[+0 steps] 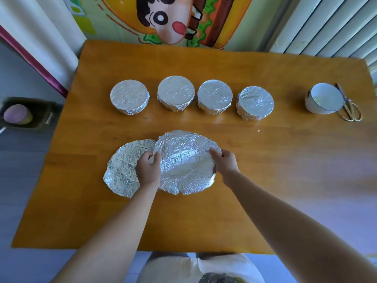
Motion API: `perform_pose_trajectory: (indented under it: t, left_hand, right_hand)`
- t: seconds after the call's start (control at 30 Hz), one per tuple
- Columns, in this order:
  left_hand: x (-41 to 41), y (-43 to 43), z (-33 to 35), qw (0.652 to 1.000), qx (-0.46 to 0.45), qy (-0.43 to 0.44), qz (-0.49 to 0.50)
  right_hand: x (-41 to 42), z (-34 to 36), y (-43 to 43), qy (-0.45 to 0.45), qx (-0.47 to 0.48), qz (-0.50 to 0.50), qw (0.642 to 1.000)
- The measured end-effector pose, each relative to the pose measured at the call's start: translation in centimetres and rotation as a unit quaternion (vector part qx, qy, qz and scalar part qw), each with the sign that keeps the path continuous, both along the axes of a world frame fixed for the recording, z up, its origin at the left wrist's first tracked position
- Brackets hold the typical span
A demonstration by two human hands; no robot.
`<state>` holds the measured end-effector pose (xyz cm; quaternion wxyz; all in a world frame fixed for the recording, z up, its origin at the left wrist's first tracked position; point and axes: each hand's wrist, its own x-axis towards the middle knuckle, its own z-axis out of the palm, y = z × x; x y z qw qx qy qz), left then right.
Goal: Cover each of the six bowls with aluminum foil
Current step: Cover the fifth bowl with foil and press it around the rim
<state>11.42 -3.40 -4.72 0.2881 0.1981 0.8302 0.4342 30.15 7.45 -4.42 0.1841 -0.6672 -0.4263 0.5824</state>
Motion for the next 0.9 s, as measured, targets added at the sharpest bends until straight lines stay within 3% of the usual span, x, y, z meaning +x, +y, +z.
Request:
perform_pose_trajectory:
  t: [0.2, 0.37, 0.63, 0.9]
  left_hand:
    - [1.0, -0.4, 0.9, 1.0, -0.005, -0.021, 0.002]
    - [0.0, 0.6, 0.4, 0.998, -0.055, -0.006, 0.006]
    - [-0.4, 0.4, -0.8, 0.986, -0.063, 0.153, -0.029]
    - [-0.4, 0.1, -2.2, 0.983, -0.058, 0.168, -0.034]
  right_hand:
    - [-1.3, -0.3, -0.1, -0.109, 0.1, 0.007, 0.989]
    - [-1.9, 1.2, -0.2, -0.119, 0.189, 0.066, 0.973]
    - [-1.7, -0.1, -0.1, -0.142, 0.191, 0.047, 0.97]
    - [-2.0, -1.2, 0.1, -0.151, 0.205, 0.064, 0.965]
